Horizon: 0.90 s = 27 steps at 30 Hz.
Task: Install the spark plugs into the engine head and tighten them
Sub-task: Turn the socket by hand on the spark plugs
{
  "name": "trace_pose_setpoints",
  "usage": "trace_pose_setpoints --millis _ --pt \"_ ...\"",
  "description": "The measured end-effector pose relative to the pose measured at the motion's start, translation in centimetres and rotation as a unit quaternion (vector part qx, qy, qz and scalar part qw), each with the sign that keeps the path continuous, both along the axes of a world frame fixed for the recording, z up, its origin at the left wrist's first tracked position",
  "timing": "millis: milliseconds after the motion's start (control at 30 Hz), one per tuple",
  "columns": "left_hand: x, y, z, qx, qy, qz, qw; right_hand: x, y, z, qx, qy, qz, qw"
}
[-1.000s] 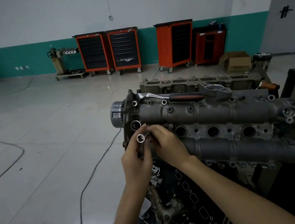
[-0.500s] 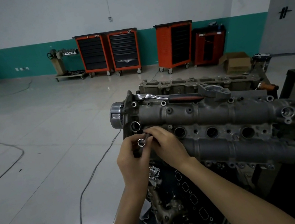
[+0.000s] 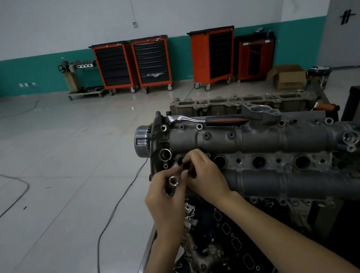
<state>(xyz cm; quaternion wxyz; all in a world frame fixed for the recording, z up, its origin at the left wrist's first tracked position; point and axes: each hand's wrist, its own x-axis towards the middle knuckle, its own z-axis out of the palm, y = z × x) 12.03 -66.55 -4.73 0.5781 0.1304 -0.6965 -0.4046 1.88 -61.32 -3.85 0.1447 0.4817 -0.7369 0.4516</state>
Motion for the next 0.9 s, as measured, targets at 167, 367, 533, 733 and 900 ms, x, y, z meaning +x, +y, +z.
trace_pose_setpoints --millis 167,367,533,733,900 --pt "0.2 -0.4 -0.3 0.022 0.002 -0.081 0.996 -0.1 0.1 0.1 0.043 0.061 0.044 0.996" --pt "-0.5 0.5 0.1 0.163 0.029 -0.057 0.985 -0.1 0.0 -0.1 0.013 0.019 0.015 1.0" --pt "0.3 0.7 -1.1 0.064 0.007 -0.034 0.997 -0.3 0.0 -0.2 0.004 0.007 0.001 1.0" --pt "0.1 0.9 -1.0 0.009 0.023 -0.024 0.999 -0.2 0.1 0.0 0.041 0.052 0.044 0.997" --pt "-0.1 1.8 -0.3 0.058 0.051 -0.044 0.996 -0.2 0.1 -0.2 0.018 0.037 0.029 0.999"
